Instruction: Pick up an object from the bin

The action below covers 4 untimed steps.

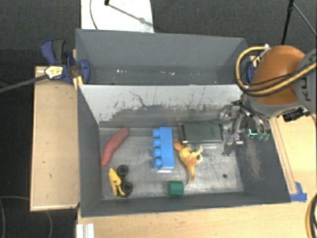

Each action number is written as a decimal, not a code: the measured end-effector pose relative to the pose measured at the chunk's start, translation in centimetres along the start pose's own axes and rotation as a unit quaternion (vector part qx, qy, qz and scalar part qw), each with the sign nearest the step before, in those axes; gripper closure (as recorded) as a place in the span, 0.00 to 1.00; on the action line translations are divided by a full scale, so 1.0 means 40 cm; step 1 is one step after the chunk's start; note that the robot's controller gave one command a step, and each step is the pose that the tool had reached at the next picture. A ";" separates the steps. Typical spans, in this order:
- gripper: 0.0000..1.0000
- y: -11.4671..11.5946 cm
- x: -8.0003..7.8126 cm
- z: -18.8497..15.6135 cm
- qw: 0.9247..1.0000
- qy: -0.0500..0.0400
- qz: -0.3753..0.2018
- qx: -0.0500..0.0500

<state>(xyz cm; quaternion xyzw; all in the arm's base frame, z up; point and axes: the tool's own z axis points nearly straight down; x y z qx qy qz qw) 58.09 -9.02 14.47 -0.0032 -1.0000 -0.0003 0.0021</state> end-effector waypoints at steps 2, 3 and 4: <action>1.00 0.119 -0.044 0.145 0.993 -0.014 -0.117 0.004; 1.00 0.119 -0.044 0.145 0.993 -0.014 -0.118 0.004; 1.00 0.111 -0.035 0.139 0.993 -0.013 -0.117 0.002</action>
Offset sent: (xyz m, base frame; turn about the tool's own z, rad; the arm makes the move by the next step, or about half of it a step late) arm 0.0075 0.0506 -0.0747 -0.2386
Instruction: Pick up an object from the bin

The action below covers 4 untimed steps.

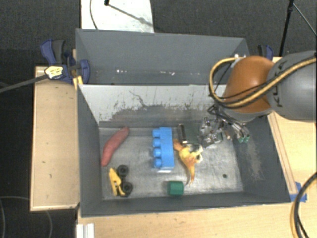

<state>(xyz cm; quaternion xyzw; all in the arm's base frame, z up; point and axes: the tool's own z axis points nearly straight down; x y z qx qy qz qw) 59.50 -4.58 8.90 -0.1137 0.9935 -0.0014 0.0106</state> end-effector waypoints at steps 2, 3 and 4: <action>0.00 -0.016 0.089 -0.126 0.999 0.009 -0.030 -0.003; 0.00 -0.006 0.084 -0.114 0.999 0.009 -0.033 -0.003; 1.00 0.105 -0.015 0.003 0.988 0.002 -0.156 -0.001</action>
Offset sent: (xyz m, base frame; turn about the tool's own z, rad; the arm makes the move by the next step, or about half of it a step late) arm -0.0339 -0.0104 0.0448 -0.0639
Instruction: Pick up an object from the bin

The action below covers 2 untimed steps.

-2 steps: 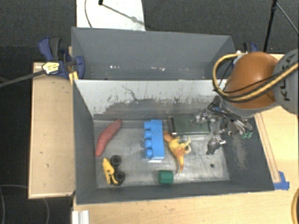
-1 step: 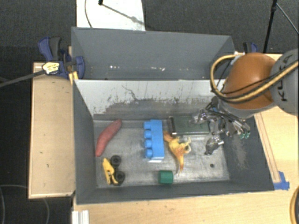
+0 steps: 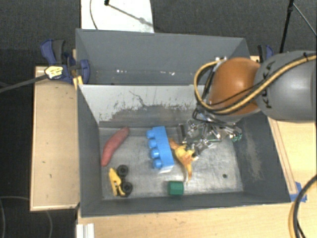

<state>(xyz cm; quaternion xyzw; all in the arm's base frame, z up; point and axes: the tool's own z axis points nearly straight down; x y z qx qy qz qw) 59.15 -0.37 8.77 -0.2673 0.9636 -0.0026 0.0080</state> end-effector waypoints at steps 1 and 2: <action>1.00 0.000 0.000 0.000 1.000 0.000 0.000 0.000; 1.00 -0.002 0.020 -0.003 1.000 0.003 0.000 -0.004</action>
Offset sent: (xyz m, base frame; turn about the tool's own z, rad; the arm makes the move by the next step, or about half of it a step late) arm -0.0501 0.0003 0.0607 -0.0361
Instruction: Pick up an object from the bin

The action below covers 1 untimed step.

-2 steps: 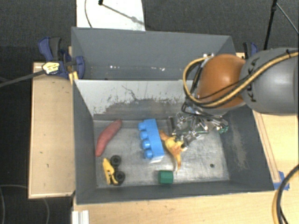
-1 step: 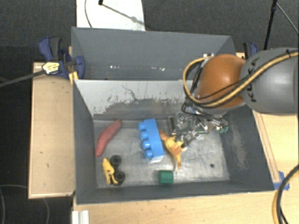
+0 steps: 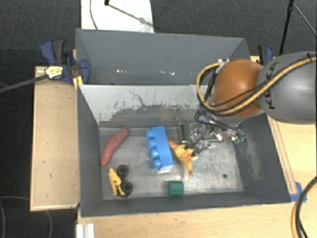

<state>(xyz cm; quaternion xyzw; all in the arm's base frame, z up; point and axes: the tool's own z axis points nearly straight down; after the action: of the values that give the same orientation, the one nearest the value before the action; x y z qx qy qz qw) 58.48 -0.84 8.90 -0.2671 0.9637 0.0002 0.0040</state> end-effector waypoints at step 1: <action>1.00 0.011 -0.008 -0.097 1.000 0.005 -0.030 -0.003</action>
Offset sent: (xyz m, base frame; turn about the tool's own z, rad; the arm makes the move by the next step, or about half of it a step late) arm -0.0074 -0.0131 0.0828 -0.0715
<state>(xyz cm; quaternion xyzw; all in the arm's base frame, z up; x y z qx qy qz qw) 58.51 -0.30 12.78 -0.2956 0.9553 0.0012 -0.0014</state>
